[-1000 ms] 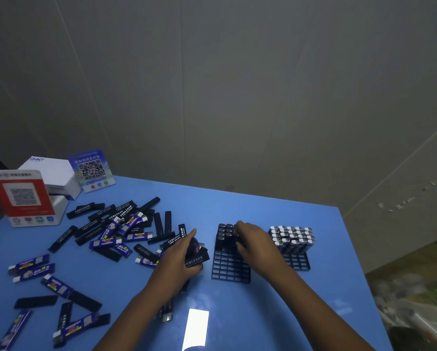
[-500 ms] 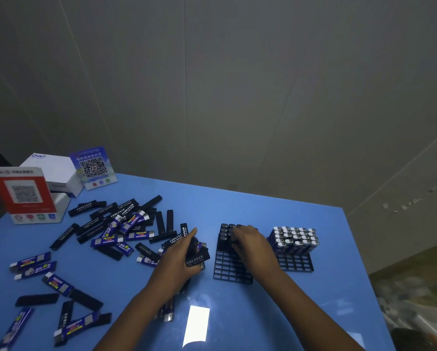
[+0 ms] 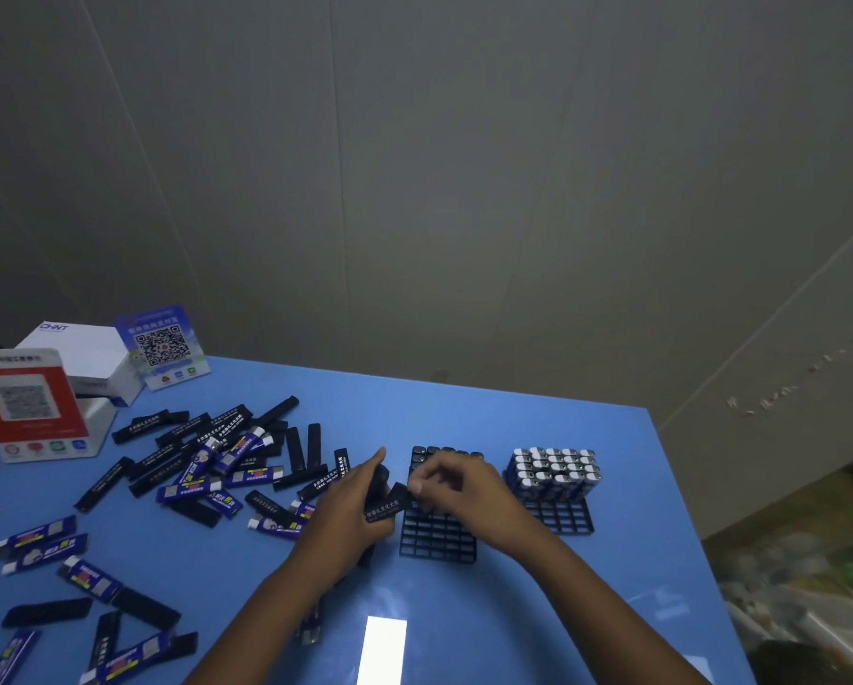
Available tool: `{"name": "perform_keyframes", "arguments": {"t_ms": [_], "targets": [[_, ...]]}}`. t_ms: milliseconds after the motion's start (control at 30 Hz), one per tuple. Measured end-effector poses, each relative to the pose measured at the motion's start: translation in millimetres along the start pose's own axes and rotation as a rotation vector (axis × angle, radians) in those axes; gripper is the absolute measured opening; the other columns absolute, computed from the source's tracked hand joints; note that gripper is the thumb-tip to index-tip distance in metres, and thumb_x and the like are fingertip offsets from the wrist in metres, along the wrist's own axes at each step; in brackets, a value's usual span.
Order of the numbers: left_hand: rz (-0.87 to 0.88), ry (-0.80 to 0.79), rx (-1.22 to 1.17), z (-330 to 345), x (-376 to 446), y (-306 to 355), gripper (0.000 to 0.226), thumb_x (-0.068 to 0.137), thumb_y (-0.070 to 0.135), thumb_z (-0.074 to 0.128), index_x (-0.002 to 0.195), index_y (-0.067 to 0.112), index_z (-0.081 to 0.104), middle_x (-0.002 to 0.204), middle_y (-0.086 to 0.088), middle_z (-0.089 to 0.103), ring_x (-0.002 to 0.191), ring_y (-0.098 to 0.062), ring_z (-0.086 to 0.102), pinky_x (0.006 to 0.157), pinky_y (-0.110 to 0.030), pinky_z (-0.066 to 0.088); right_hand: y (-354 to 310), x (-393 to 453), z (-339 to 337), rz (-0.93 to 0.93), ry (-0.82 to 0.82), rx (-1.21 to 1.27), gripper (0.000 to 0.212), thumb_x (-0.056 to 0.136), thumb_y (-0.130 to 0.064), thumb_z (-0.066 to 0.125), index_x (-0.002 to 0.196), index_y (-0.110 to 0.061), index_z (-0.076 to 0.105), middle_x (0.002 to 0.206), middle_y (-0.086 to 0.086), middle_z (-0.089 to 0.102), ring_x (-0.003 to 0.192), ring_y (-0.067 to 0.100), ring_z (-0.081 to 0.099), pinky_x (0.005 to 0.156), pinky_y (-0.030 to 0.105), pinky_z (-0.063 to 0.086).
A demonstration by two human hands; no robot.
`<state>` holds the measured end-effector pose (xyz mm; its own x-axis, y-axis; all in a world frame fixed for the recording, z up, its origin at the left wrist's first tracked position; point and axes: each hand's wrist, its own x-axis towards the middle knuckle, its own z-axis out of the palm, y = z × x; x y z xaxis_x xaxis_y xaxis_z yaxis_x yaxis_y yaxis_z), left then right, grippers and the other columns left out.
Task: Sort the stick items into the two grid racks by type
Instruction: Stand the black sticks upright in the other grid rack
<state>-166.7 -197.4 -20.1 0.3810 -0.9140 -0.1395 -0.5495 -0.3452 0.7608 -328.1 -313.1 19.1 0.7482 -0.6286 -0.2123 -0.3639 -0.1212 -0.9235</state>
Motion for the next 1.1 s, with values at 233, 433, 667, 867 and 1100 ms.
{"name": "perform_keyframes", "arguments": {"t_ms": [233, 433, 667, 867, 1100], "targets": [[0.043, -0.023, 0.019, 7.7, 3.1, 10.1, 0.086, 0.085, 0.016, 0.071, 0.154, 0.026, 0.021, 0.141, 0.001, 0.047, 0.115, 0.000, 0.040, 0.093, -0.012, 0.032, 7.3, -2.9, 3.2, -0.038, 0.028, -0.017, 0.016, 0.080, -0.017, 0.084, 0.090, -0.011, 0.072, 0.094, 0.000, 0.067, 0.082, 0.010, 0.070, 0.079, 0.027, 0.058], [0.036, -0.041, 0.029, 11.7, 4.8, 8.9, 0.085, 0.086, 0.019, 0.069, 0.154, 0.029, 0.019, 0.144, 0.001, 0.045, 0.127, -0.012, 0.045, 0.100, -0.020, 0.039, 8.6, 0.3, -4.0, -0.011, -0.013, -0.004, 0.012, 0.084, -0.014, 0.080, 0.089, -0.010, 0.070, 0.091, 0.008, 0.075, 0.085, 0.018, 0.072, 0.084, 0.038, 0.058], [0.055, -0.049, 0.013, 12.6, 13.8, 10.5, 0.082, 0.089, 0.016, 0.067, 0.154, 0.025, 0.019, 0.133, 0.001, 0.049, 0.113, -0.005, 0.045, 0.091, -0.014, 0.036, 8.7, 6.7, -17.3, 0.028, -0.018, 0.040, 0.010, 0.087, -0.017, 0.077, 0.091, -0.013, 0.069, 0.092, 0.010, 0.076, 0.087, 0.027, 0.072, 0.091, 0.048, 0.054], [0.065, -0.056, 0.016, 10.0, 16.3, 5.0, 0.076, 0.093, 0.024, 0.066, 0.154, 0.024, 0.021, 0.136, 0.005, 0.048, 0.120, 0.000, 0.041, 0.097, -0.012, 0.031, 14.7, 10.2, -26.7, 0.088, -0.030, 0.225, 0.009, 0.090, -0.018, 0.073, 0.092, -0.014, 0.065, 0.098, 0.016, 0.074, 0.098, 0.034, 0.071, 0.096, 0.048, 0.055], [0.039, -0.076, 0.036, 6.9, 16.9, -0.2, 0.074, 0.096, 0.032, 0.059, 0.155, 0.027, 0.015, 0.150, 0.003, 0.038, 0.138, -0.014, 0.035, 0.113, -0.029, 0.031, 19.2, 8.6, -38.1, 0.116, 0.136, 0.336, 0.012, 0.091, -0.011, 0.071, 0.095, -0.002, 0.064, 0.084, 0.012, 0.068, 0.080, 0.016, 0.064, 0.073, 0.022, 0.051]]}}
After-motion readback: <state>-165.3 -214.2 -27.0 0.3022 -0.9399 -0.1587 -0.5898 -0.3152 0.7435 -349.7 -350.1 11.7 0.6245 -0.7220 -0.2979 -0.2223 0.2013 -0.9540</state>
